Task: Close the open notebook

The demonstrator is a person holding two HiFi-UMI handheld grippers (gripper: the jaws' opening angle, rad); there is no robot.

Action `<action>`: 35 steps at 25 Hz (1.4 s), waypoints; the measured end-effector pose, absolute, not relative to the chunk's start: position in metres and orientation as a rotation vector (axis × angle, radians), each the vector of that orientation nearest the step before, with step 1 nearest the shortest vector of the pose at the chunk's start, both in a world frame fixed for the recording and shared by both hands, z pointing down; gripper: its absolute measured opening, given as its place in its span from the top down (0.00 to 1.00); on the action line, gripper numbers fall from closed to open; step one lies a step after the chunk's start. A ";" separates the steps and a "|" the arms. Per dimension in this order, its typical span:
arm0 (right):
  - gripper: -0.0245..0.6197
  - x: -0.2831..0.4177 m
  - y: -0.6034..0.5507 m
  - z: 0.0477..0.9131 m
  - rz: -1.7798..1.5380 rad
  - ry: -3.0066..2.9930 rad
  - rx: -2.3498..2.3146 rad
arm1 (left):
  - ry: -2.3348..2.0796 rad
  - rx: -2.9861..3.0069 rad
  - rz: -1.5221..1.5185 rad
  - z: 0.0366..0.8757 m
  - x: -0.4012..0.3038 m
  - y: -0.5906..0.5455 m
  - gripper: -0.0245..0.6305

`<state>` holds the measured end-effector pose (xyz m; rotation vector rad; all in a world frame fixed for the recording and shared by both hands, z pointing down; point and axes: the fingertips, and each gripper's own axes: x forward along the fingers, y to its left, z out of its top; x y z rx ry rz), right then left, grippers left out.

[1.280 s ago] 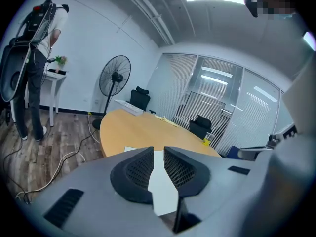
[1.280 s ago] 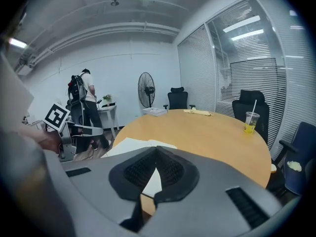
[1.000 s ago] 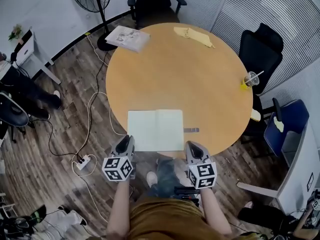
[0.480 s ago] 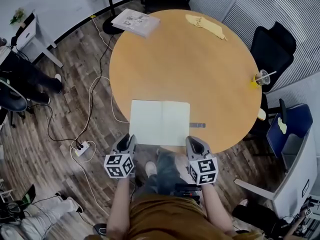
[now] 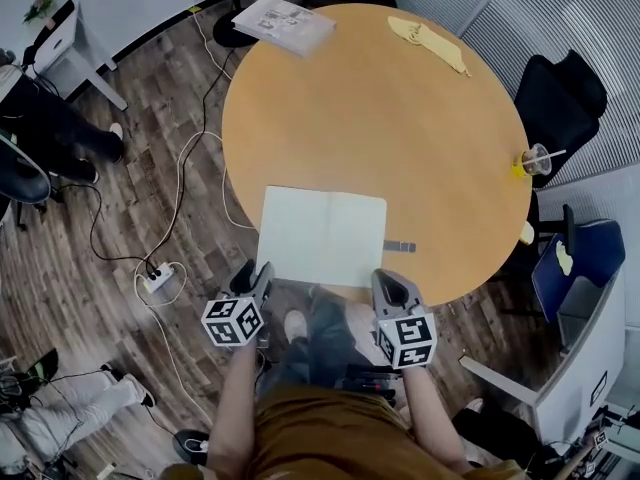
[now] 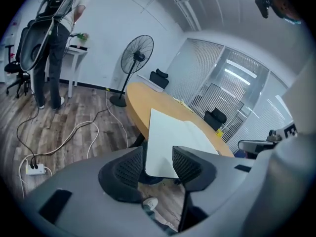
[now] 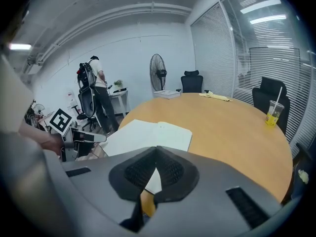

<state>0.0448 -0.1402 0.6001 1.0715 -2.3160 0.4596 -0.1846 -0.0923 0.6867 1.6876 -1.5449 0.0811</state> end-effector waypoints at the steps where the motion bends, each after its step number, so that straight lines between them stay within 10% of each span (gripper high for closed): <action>1: 0.94 0.044 -0.140 0.601 0.460 -2.316 1.067 | -1.539 1.675 0.075 0.690 -0.185 -0.090 0.67; 35: 0.94 0.059 -0.138 0.594 0.445 -2.322 1.108 | -1.424 1.534 -0.262 0.697 -0.180 -0.084 0.75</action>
